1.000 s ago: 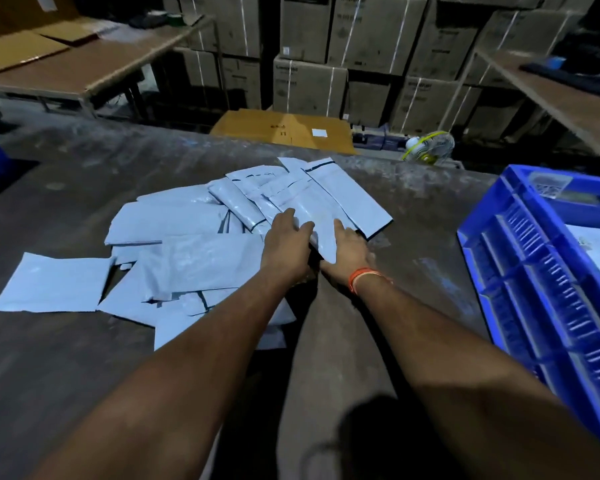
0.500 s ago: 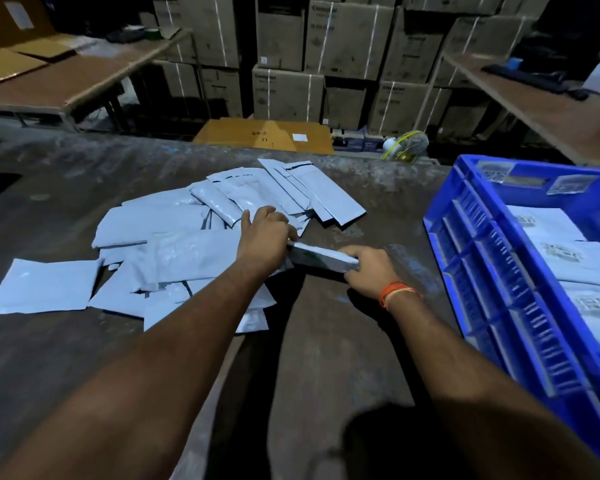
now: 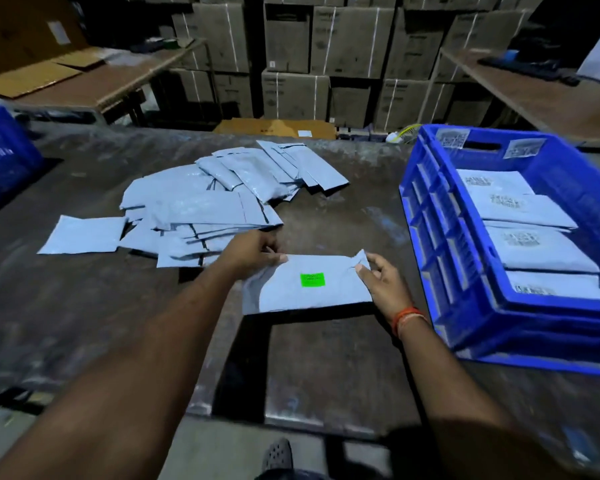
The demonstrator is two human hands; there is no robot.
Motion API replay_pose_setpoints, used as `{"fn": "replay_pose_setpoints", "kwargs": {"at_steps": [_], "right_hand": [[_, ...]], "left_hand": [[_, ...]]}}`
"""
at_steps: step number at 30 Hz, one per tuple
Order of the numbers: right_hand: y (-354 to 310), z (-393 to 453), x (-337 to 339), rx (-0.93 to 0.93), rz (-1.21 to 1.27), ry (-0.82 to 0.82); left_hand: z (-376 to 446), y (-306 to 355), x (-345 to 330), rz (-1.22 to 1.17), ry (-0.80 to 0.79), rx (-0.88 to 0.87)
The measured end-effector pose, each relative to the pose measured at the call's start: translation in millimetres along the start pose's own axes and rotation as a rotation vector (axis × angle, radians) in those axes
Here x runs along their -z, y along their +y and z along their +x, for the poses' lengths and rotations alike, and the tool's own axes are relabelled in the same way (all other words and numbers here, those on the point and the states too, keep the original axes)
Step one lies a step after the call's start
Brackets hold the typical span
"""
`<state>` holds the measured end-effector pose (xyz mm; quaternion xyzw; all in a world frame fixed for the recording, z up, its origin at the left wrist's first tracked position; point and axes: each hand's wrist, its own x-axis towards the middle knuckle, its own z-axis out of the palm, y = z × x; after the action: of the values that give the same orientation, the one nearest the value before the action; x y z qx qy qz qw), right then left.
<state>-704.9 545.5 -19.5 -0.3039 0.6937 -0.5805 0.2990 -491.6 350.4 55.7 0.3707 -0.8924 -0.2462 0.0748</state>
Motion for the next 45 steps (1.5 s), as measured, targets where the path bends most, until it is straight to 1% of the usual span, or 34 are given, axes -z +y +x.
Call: {"fn": "replay_pose_setpoints", "kwargs": {"at_steps": [2,4,7,9,11,13,14,15,17,18,20,22,24,27,30,34,36,38,39,42,44,45], "right_hand": [[10.4,-16.5,2.4,0.007,-0.129,0.038],[15.2,-33.0,3.2,0.018,-0.274,0.067],[19.9,-50.8,3.1,0.019,-0.478,0.071],[20.6,-62.5,1.8,0.023,-0.617,0.108],[18.8,-75.1,0.1,0.086,-0.809,0.205],[19.1,-88.6,-5.9,0.232,-0.959,0.297],[18.0,-94.6,-11.9,0.321,-0.981,0.294],[16.6,-99.3,-19.4,0.396,-0.999,0.254],[13.2,-105.8,-36.4,0.463,-1.084,0.126],[12.3,-107.1,-43.8,0.458,-1.137,0.069],[11.3,-107.5,-54.0,0.389,-1.229,-0.024],[14.6,-109.7,-58.7,0.324,-1.322,-0.101],[20.8,-113.6,-58.5,0.280,-1.361,-0.140],[25.8,-117.6,-53.8,0.199,-1.327,-0.084],[25.8,-117.7,-44.0,0.079,-1.276,-0.029],[17.4,-113.4,-37.1,-0.091,-1.226,-0.009],[11.0,-111.5,-38.8,-0.106,-1.138,0.081],[6.5,-108.7,-38.9,-0.092,-0.988,0.173],[6.7,-105.7,-37.7,-0.102,-0.895,0.180],[9.7,-99.0,-29.4,-0.112,-0.628,0.122],[8.3,-97.9,-24.6,-0.121,-0.365,0.082],[6.5,-99.8,-23.2,-0.130,-0.221,0.047]], "left_hand": [[-19.4,-3.1,-14.5,0.039,-0.002,0.022],[-37.6,-6.1,-32.3,0.073,0.046,0.038],[-58.3,-5.7,-57.7,0.098,0.150,0.119],[-69.5,-1.8,-69.6,0.196,0.252,0.152],[-81.3,6.4,-79.8,0.273,0.355,0.081],[-94.9,18.2,-93.3,0.247,0.412,-0.032],[-101.5,22.8,-102.3,0.236,0.418,-0.065],[-108.0,28.3,-111.4,0.233,0.403,-0.079],[-118.8,34.9,-127.7,0.227,0.312,-0.076],[-122.5,36.4,-132.7,0.221,0.255,-0.065],[-125.9,33.8,-138.1,0.240,0.166,-0.035],[-126.4,26.4,-140.4,0.281,0.119,-0.007],[-129.2,19.3,-143.1,0.315,0.100,-0.006],[-132.6,12.5,-142.9,0.301,0.110,0.025],[-132.1,6.4,-138.9,0.266,0.129,0.106],[-131.5,4.2,-131.2,0.199,0.102,0.284],[-135.6,10.9,-124.7,0.150,0.143,0.374],[-144.3,19.5,-118.4,0.097,0.255,0.414],[-147.8,22.9,-115.8,0.056,0.294,0.421],[-146.8,24.2,-110.3,-0.182,0.279,0.486],[-140.5,21.7,-101.7,-0.389,0.264,0.562],[-137.9,18.8,-97.7,-0.477,0.262,0.562]]}}
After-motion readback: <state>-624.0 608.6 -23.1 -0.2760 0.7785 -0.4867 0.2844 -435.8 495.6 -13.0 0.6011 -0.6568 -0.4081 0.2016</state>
